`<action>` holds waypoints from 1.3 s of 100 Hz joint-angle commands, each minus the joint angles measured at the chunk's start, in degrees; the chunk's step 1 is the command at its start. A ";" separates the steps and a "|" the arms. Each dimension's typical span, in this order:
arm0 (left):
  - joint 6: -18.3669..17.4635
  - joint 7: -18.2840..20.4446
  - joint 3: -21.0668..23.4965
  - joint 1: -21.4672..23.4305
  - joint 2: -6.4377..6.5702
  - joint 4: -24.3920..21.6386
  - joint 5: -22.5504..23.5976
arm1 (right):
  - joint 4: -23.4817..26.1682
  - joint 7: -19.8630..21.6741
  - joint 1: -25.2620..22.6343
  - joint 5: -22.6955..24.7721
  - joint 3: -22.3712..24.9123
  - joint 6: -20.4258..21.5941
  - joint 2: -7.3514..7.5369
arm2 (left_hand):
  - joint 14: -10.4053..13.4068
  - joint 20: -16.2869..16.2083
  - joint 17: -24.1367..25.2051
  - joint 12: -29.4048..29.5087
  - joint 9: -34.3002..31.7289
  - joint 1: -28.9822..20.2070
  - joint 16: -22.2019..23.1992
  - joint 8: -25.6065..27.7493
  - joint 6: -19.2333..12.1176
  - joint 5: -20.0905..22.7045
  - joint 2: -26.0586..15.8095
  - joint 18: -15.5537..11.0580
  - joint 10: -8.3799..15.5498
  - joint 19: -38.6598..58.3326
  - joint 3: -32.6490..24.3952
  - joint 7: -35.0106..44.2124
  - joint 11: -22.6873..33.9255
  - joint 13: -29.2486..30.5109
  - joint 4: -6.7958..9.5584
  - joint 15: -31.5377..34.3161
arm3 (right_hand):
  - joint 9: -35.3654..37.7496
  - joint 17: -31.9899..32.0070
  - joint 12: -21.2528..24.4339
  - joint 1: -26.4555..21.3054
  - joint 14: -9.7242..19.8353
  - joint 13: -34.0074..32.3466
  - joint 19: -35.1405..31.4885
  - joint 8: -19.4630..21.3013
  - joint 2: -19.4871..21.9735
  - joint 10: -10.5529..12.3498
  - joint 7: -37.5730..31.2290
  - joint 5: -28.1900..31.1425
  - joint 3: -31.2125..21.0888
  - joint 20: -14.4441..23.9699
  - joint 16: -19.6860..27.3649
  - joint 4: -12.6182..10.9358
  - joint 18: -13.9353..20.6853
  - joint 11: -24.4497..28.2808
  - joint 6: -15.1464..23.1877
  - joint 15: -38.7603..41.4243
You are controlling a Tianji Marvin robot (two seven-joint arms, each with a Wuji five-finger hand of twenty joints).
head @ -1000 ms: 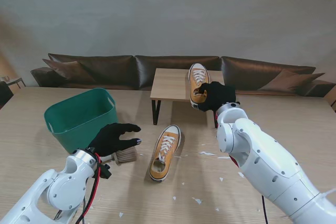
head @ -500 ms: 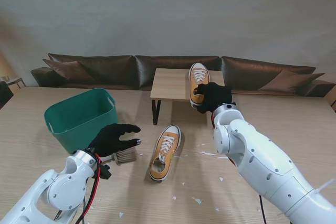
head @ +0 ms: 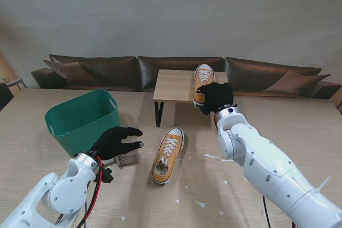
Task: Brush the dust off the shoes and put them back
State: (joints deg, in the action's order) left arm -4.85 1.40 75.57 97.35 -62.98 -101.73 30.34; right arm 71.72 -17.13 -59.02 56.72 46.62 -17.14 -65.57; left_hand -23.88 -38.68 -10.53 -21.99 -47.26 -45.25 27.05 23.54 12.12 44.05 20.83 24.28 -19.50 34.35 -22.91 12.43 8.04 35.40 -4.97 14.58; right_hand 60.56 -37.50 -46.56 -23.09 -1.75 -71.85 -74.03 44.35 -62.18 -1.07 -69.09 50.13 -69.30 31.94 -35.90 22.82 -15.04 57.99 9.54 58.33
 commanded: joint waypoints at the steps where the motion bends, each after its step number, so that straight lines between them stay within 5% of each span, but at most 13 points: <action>1: 0.20 1.36 -0.01 0.16 -0.06 -0.42 -0.30 | 1.30 1.06 -0.33 1.33 0.54 1.02 0.65 | -1.04 -0.97 1.03 -0.10 1.06 -1.08 0.21 0.04 0.27 0.63 -2.47 1.01 -0.49 -1.71 1.46 -0.20 -0.67 -2.26 1.78 -0.14 | 2.74 -2.90 -2.21 -7.11 0.74 -2.56 -2.68 6.82 3.59 6.57 -12.33 7.60 -4.20 -1.28 -1.03 -2.25 1.74 1.54 -3.09 1.56; 40: 0.92 1.69 -0.23 0.12 -0.10 -0.54 -1.18 | 6.07 0.43 -3.32 6.17 3.49 4.78 1.90 | -1.18 -1.32 1.02 -0.06 1.15 -1.45 0.31 0.36 0.78 1.59 -3.09 1.17 -1.03 -2.45 2.21 0.19 -0.78 -2.27 1.87 -0.15 | 2.45 -3.88 -4.09 -11.90 -1.00 -3.07 -3.60 7.58 3.17 6.47 -14.50 7.68 -4.35 -0.83 -2.58 -2.68 2.66 1.83 -5.94 4.01; 84: 1.59 1.75 -0.18 0.21 -0.17 -0.72 -1.79 | 8.69 -0.51 -4.76 11.44 5.80 9.67 3.29 | -1.36 -1.75 0.91 -0.03 1.29 -1.82 0.41 0.43 1.12 1.67 -3.58 1.27 -1.24 -3.30 2.85 0.08 -0.83 -2.32 1.95 -0.20 | 2.11 -4.80 -5.62 -12.21 -0.62 -3.47 -3.43 7.24 4.35 6.63 -16.41 6.75 -4.83 -0.44 -3.59 -2.97 3.41 2.02 -6.90 5.19; 130: 1.60 1.66 0.04 0.28 -0.19 -0.62 -1.85 | 17.61 -3.75 -13.80 11.00 12.88 13.55 3.08 | -1.43 -2.28 0.54 0.00 1.42 -2.12 0.43 0.42 1.25 1.58 -3.79 1.41 -1.31 -4.64 3.32 -0.04 -0.86 -2.46 2.02 -0.32 | 2.20 -5.18 -6.08 -12.03 -0.70 -3.48 -3.26 7.03 4.41 6.42 -16.74 6.63 -4.87 -0.12 -3.92 -2.95 3.63 1.81 -7.15 5.85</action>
State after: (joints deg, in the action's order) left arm -3.39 2.06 75.49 97.47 -62.98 -102.12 28.72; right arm 86.91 -20.50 -71.28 67.73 59.33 -4.28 -62.33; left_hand -23.96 -39.66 -10.52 -21.99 -47.26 -45.82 27.05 23.69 12.95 44.68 19.55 24.33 -20.36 31.53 -20.60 12.49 7.79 35.39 -4.97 14.58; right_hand 62.19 -37.51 -51.36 -25.96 -2.58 -73.38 -75.27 45.34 -62.20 -2.23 -68.32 50.64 -68.72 31.77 -38.77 24.10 -12.25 58.37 5.45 63.25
